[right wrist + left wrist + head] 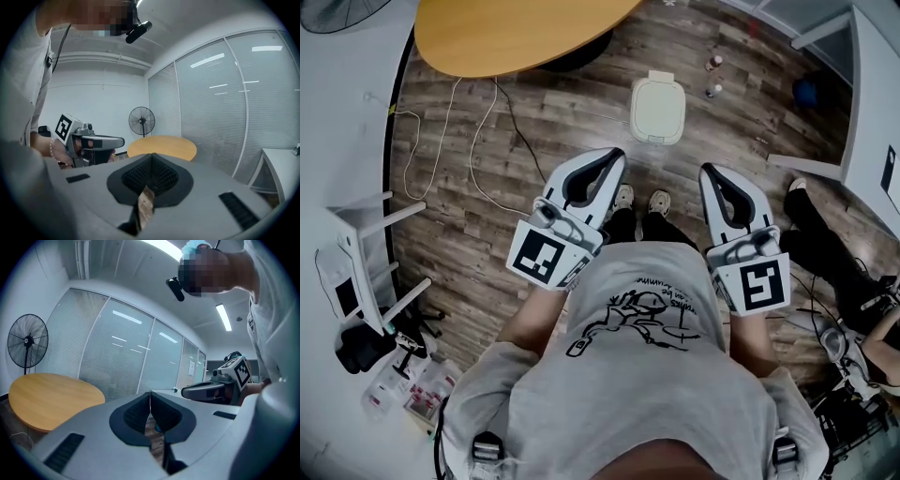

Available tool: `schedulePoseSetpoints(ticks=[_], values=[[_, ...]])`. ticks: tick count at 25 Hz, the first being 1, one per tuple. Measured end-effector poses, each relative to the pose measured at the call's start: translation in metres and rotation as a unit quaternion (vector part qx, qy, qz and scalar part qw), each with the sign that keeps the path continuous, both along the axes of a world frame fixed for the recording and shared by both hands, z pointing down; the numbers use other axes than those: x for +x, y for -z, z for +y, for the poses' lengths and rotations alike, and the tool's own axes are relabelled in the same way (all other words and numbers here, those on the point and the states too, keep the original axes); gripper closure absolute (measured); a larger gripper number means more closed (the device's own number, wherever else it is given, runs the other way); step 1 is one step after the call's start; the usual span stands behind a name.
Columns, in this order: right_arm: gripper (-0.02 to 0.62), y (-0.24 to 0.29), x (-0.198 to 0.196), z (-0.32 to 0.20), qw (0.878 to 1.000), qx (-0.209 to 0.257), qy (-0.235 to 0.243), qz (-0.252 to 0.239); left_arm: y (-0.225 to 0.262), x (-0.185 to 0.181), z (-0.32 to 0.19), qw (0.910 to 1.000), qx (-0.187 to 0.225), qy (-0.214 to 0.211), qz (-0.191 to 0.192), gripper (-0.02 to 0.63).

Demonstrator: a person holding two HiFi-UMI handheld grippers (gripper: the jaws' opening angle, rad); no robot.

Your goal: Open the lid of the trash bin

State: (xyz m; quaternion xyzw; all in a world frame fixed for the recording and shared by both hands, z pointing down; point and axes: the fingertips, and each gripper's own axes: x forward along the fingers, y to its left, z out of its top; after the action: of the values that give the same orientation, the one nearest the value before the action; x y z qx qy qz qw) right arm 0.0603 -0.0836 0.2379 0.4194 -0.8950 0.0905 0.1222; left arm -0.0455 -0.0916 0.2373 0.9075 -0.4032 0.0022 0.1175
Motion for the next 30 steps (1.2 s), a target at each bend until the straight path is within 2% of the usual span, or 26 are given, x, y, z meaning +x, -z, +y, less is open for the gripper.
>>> schedulePoseSetpoints(ticks=[7, 16, 20, 26, 30], values=[[0.592, -0.036, -0.001, 0.004, 0.999, -0.013, 0.022, 0.031, -0.027, 0.000, 0.000, 0.9998, -0.018, -0.010, 0.002, 0.585], [0.591, -0.083, -0.010, 0.000, 0.998, -0.052, 0.011, 0.022, -0.076, -0.001, -0.001, 0.9985, -0.051, -0.018, -0.006, 0.586], [0.591, -0.107, -0.012, -0.001, 0.997, -0.068, 0.008, 0.022, -0.103, 0.000, -0.004, 0.9973, -0.064, -0.016, -0.030, 0.586], [0.589, -0.148, -0.008, -0.005, 0.996, -0.084, 0.008, 0.042, -0.141, 0.007, -0.007, 0.9954, -0.088, -0.030, -0.023, 0.586], [0.589, -0.174, -0.001, -0.010, 0.994, -0.086, 0.007, 0.067, -0.161, 0.011, -0.013, 0.9961, -0.081, -0.033, -0.007, 0.586]])
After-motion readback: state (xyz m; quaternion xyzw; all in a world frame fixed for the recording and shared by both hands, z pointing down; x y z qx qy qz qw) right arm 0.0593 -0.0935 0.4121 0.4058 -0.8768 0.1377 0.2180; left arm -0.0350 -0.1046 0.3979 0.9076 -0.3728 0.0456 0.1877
